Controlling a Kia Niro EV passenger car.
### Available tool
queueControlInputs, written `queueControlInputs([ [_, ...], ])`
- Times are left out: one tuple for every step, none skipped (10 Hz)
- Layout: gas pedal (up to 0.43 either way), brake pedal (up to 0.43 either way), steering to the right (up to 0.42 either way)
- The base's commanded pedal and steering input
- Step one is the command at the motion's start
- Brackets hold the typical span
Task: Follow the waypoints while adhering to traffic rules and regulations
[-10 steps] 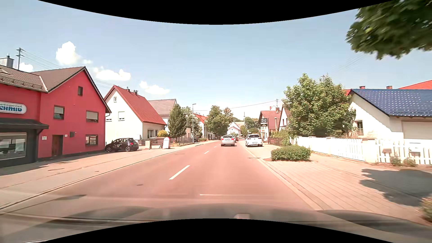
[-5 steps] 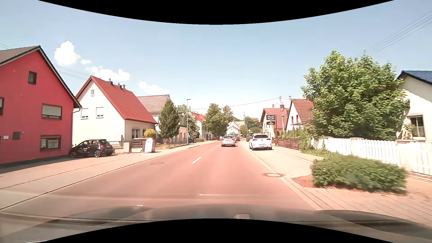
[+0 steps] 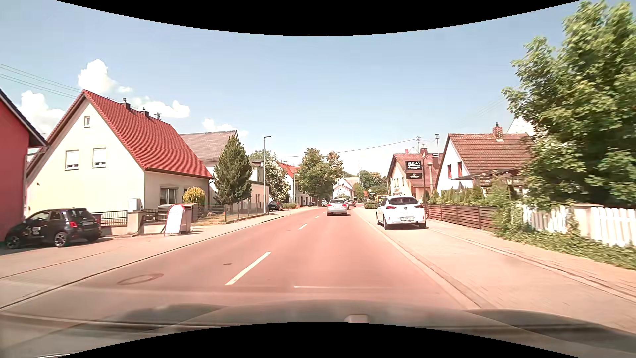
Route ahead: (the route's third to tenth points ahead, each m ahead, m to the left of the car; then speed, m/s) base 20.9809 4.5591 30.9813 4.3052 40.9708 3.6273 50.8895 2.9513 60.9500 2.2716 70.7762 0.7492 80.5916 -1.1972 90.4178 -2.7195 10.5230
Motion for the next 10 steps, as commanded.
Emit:
queueControlInputs([
  [0.13, 0.0, 0.001],
  [0.11, 0.0, 0.001],
  [0.11, 0.0, 0.001],
  [0.11, 0.0, 0.001],
  [0.11, 0.0, 0.002],
  [0.11, 0.0, 0.004],
  [0.11, 0.0, 0.008],
  [0.11, 0.0, 0.008],
  [0.11, 0.0, 0.008],
  [0.11, 0.0, 0.008],
])
